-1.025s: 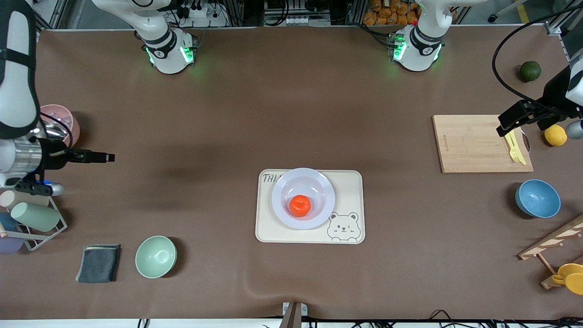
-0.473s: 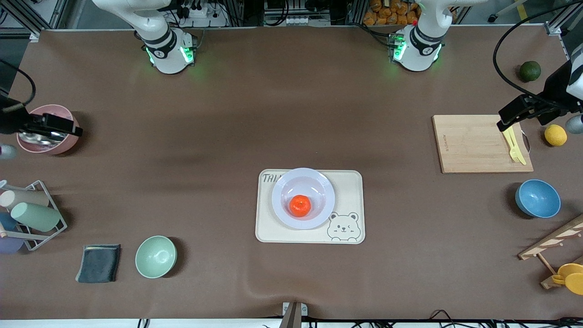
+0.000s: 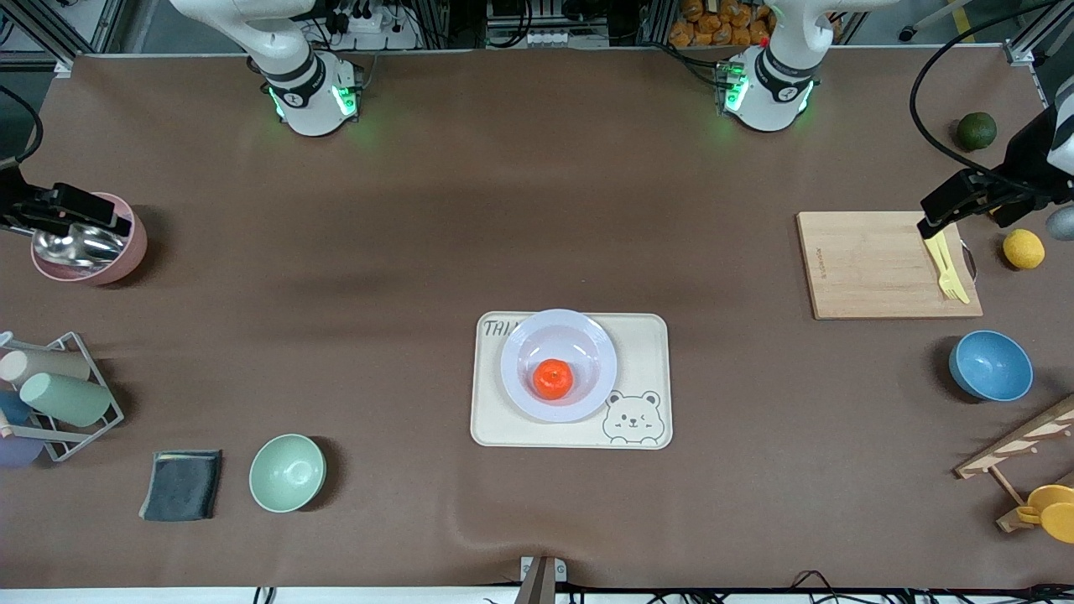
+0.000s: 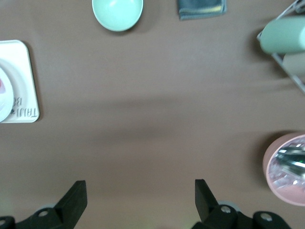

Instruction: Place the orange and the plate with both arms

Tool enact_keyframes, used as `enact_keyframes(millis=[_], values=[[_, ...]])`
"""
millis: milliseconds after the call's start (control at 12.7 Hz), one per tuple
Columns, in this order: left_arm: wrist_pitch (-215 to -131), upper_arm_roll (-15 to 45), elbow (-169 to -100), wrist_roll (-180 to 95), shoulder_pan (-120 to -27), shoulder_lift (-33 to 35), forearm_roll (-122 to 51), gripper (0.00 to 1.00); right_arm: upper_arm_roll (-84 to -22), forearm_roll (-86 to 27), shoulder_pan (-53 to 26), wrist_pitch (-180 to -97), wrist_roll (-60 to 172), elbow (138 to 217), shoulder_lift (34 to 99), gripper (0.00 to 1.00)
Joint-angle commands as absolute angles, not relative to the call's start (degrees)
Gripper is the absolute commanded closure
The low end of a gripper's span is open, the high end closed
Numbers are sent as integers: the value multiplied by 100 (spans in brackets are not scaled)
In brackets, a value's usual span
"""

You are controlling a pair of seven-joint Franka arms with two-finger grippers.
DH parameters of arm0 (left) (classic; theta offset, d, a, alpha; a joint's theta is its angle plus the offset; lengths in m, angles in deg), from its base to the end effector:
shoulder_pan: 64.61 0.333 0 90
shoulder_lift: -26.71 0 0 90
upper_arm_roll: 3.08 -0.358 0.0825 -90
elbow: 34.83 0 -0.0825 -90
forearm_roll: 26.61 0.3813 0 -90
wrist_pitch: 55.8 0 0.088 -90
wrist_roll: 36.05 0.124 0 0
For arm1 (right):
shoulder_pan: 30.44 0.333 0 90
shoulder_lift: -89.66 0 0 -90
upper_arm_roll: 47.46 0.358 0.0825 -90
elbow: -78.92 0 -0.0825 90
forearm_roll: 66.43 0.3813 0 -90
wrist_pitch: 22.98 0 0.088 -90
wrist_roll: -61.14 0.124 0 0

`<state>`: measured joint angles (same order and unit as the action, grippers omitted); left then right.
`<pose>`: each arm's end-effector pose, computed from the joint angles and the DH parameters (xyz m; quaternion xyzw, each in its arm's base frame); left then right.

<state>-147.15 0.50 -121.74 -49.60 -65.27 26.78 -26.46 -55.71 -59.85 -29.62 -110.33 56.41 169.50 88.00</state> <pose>0.5542 -0.0408 0.6778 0.9959 0.0811 0.0391 0.0048 0.5515 -0.0559 0.6259 -0.9973 0.0233 0.0363 0.0595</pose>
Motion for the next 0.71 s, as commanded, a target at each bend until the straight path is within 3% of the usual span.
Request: enact_keyframes(millis=[0,631], values=[[-14633,61,-12246,-4757,-6479,2820,-2722,0,-4957,-6257,-3457,-11236,5684,17094,8975,0],[-14264,87,-12097,-4554,-6523,2794,-2713,0,-5388,-6239,-3052,-11158,5684,17086,9028,0]])
